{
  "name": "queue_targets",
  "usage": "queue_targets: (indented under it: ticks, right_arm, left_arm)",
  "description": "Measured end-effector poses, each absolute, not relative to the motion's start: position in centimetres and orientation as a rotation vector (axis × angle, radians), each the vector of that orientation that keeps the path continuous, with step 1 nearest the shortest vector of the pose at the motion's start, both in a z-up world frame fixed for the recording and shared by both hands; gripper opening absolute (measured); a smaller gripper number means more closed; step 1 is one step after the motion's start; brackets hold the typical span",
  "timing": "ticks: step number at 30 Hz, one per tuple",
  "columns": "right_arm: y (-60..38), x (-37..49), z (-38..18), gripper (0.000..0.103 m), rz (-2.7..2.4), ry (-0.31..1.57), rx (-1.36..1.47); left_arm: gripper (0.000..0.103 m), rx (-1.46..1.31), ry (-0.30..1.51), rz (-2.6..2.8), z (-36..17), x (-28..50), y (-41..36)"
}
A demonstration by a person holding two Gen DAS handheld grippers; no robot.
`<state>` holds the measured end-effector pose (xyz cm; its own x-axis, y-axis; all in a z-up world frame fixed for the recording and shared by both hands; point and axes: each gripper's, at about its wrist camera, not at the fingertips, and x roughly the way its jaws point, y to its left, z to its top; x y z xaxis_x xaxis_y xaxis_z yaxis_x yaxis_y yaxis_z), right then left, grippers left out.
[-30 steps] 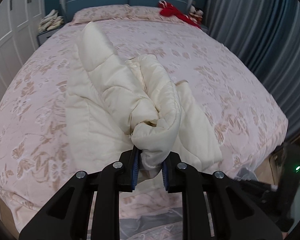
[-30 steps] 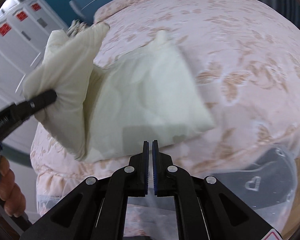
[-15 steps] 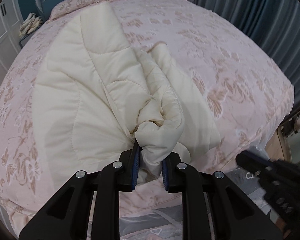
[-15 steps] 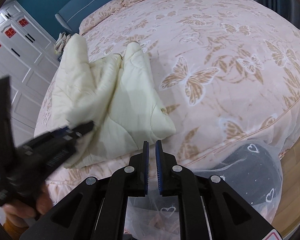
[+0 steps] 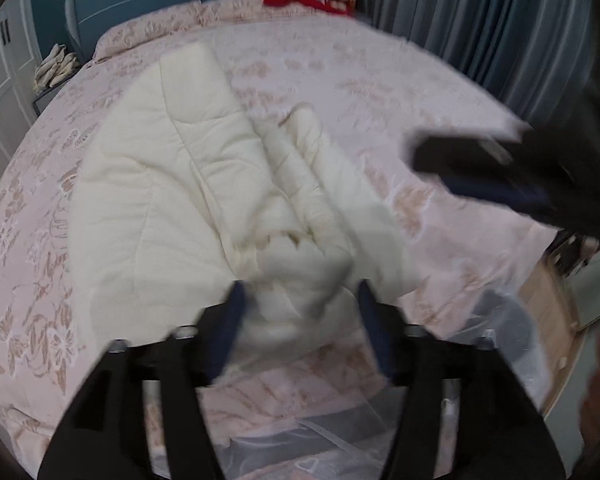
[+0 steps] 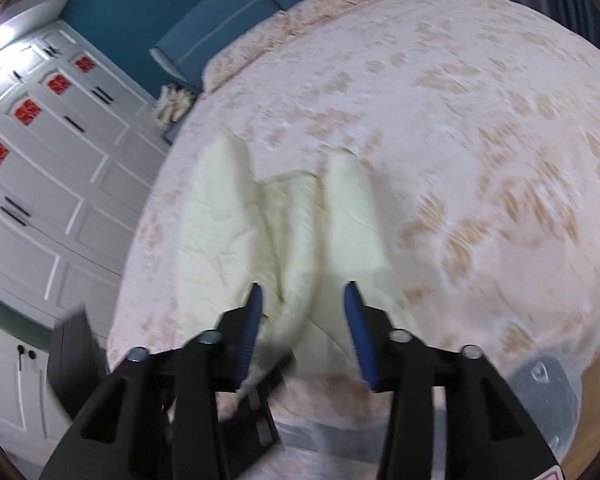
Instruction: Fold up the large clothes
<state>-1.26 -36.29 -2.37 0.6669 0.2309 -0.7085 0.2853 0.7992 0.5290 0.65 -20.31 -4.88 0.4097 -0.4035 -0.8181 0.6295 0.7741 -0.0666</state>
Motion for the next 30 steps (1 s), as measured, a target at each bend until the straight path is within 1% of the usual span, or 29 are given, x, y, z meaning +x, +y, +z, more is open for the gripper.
queue_targets:
  ticks: [1,3,5,6,8,12,15,17,18,19,20,21,22,25,26,28,30]
  right_arm:
    - [-35.8,-0.4,-1.7,0.055,-0.024,0.853,0.639]
    - [-34.5,1.3,-0.7,0.063,-0.007,0.859,0.589]
    - [-33.2,3.2,-0.2,0.069,0.02,0.877,0.553]
    - [-32.7,4.0,-0.2,0.072,0.026,0.892,0.54]
    - [-31.7,5.7,-0.8,0.073,0.026,0.939,0.518]
    - [-31.0,8.3,-3.4,0.074,-0.023,1.044,0.56]
    - [-30.8,9.6,-5.5,0.073,-0.027,1.107,0.628]
    - [-30.3,10.4,-6.4,0.055,-0.016,1.129,0.646]
    - [-30.1,10.7,-6.7,0.035,0.005,1.14,0.664]
    - [-29.8,10.9,-6.9,0.026,0.022,1.146,0.688]
    - [-29.7,11.0,-6.7,0.02,0.038,1.135,0.689]
    - [-29.4,11.1,-6.0,0.016,0.068,1.114,0.686]
    - [-29.4,10.9,-5.2,0.014,0.098,1.084,0.693]
    - [-30.4,9.3,-0.7,0.013,0.24,0.94,0.767]
    - [-30.8,8.4,0.6,0.013,0.243,0.901,0.746]
    - [-32.0,6.5,1.9,0.013,0.217,0.851,0.708]
    - [-33.6,4.8,1.2,0.013,0.149,0.859,0.677]
  left_arm:
    - [0.067,0.251,0.931,-0.663,-4.2,0.2,-19.4]
    - [0.078,0.234,0.921,-0.645,-3.5,-0.3,-17.8]
    - [0.081,0.208,0.919,-0.623,-3.3,-0.4,-16.0]
    - [0.087,0.196,0.923,-0.593,-3.5,-0.4,-14.7]
    - [0.092,0.189,0.929,-0.53,-4.1,0.1,-12.6]
    - [0.092,0.159,1.033,-0.426,-7.5,2.0,-9.2]
    - [0.092,0.121,1.071,-0.394,-9.3,3.0,-8.0]
    - [0.091,0.119,1.088,-0.385,-10.7,3.5,-7.5]
    - [0.085,0.122,1.107,-0.385,-11.4,3.8,-7.2]
    - [0.081,0.121,1.128,-0.393,-12.0,4.1,-7.1]
    - [0.072,0.12,1.145,-0.4,-12.2,4.3,-7.2]
    - [0.067,0.118,1.171,-0.394,-12.7,4.7,-7.1]
    - [0.065,0.108,1.18,-0.389,-12.7,4.8,-6.9]
    - [0.054,0.061,1.171,-0.385,-11.8,5.2,-6.4]
    - [0.05,0.05,1.163,-0.386,-11.5,5.4,-6.1]
    - [0.049,0.006,1.149,-0.404,-10.4,5.8,-6.1]
    - [0.045,0.007,1.14,-0.409,-10.0,5.9,-6.6]
